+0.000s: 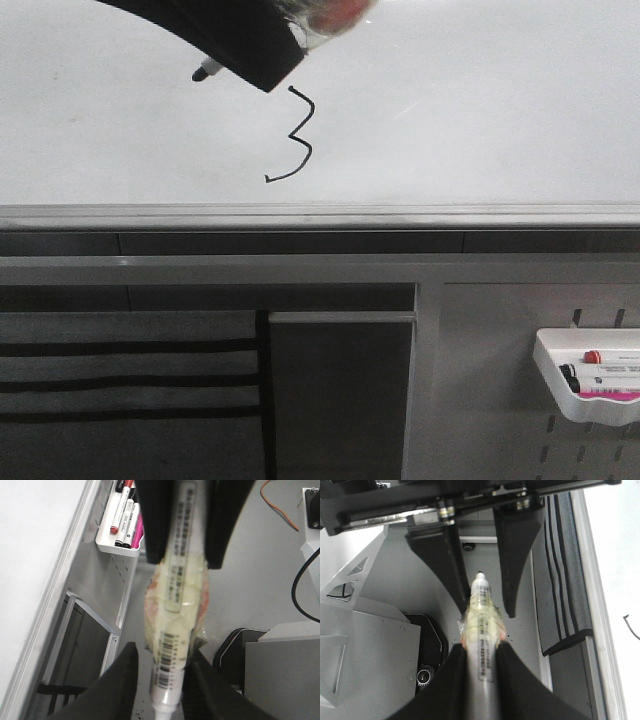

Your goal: Write number 3 on whiteboard

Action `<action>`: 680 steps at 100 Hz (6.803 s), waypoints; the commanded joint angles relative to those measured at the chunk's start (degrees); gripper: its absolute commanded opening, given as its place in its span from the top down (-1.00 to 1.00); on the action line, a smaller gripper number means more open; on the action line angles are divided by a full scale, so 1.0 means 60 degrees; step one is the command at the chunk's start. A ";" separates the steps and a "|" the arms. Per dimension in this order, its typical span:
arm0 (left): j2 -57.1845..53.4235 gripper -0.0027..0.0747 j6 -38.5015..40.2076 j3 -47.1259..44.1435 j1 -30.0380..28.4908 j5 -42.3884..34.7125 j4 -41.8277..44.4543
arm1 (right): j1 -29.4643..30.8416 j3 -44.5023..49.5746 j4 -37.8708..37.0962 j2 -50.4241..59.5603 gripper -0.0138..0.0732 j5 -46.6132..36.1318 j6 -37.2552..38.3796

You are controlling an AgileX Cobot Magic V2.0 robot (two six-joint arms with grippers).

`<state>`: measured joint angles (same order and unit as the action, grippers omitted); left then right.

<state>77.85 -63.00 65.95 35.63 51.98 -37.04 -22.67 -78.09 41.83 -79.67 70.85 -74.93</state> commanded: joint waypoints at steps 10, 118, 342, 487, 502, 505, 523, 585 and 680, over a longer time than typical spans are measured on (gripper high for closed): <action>-0.0224 0.72 -0.0035 0.0317 0.0060 -0.0200 -0.0476 | -0.0008 -0.0208 0.0455 0.0348 0.66 0.0175 -0.0132; -0.0224 0.83 0.3173 -0.1719 -0.4058 -0.6053 0.0832 | 0.3456 -0.0439 -0.1634 0.1739 -0.08 -0.0339 0.3863; -0.8298 0.95 0.8499 -0.6781 -0.5382 -0.6934 0.4589 | 0.3456 0.7612 -0.3738 0.8315 0.84 -0.8500 1.0116; -1.3264 0.98 1.1128 -1.1120 -0.5708 -0.8751 0.6174 | 0.3456 0.7820 -0.3738 0.8389 0.84 -0.8506 1.0116; -1.3264 0.98 1.1128 -1.1120 -0.5708 -0.8776 0.6174 | 0.3456 0.7820 -0.3738 0.8389 0.84 -0.8506 1.0116; -1.3264 0.98 1.1128 -1.1120 -0.5708 -0.8776 0.6174 | 0.3456 0.7820 -0.3738 0.8389 0.84 -0.8506 1.0116; -1.3264 0.98 1.1128 -1.1120 -0.5708 -0.8776 0.6174 | 0.3456 0.7820 -0.3738 0.8389 0.84 -0.8506 1.0116; -1.3264 0.98 1.1128 -1.1120 -0.5708 -0.8759 0.6174 | 0.3580 1.1678 -0.4140 1.2469 0.84 -1.1976 1.0017; -1.3264 0.98 1.1128 -1.1120 -0.5708 -0.8759 0.6174 | 0.3895 1.3361 -0.7405 1.3503 0.84 -1.2814 1.4120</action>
<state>-0.27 3.64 -0.30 1.29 4.10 0.00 0.22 0.63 -1.16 0.47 -1.06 8.90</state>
